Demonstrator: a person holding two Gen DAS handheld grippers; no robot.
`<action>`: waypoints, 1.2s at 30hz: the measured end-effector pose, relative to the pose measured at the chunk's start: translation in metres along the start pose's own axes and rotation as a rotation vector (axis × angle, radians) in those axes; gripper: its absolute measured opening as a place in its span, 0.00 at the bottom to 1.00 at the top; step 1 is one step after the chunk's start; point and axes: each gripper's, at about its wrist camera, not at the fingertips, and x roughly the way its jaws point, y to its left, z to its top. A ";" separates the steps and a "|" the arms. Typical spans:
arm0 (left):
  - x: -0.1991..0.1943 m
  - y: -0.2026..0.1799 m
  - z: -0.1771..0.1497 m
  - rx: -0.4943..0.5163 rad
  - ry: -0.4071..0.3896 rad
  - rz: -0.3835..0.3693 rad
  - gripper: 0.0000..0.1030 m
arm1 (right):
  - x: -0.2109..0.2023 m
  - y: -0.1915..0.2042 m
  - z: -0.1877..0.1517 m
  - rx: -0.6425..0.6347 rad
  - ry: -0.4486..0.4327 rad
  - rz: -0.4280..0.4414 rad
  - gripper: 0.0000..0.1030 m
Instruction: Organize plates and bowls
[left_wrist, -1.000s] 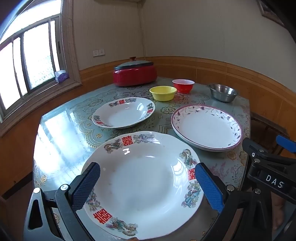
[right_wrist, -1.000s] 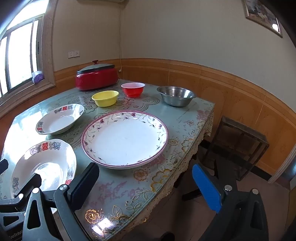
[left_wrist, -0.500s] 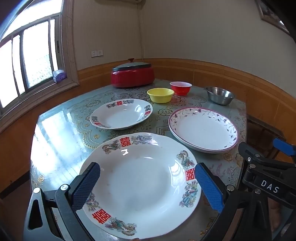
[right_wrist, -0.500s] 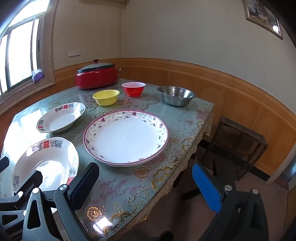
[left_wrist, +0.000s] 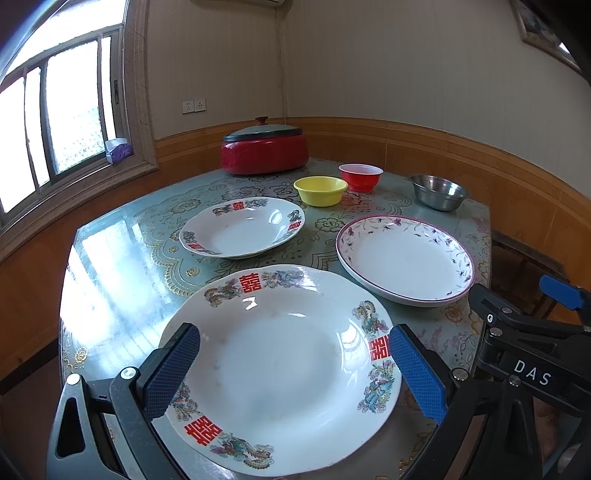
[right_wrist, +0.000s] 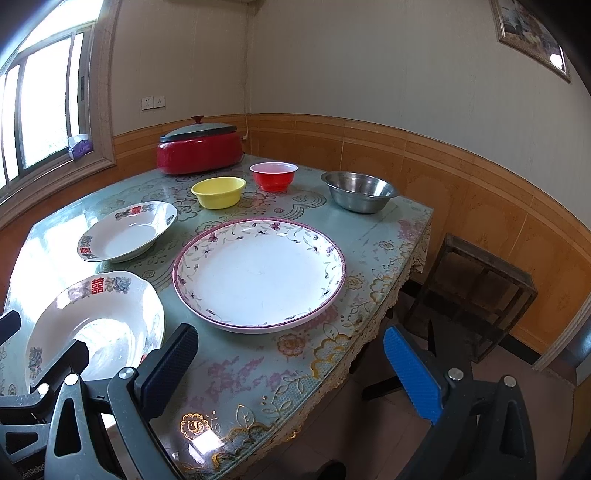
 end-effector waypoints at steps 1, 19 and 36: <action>0.000 0.001 0.000 -0.002 0.002 0.000 1.00 | 0.000 0.001 0.000 -0.002 -0.001 0.001 1.00; -0.001 -0.004 -0.001 0.013 -0.006 -0.013 1.00 | 0.001 -0.001 -0.001 0.004 0.001 -0.002 1.00; -0.003 -0.005 -0.002 0.017 -0.008 -0.021 1.00 | -0.003 -0.003 -0.003 0.014 0.000 -0.004 1.00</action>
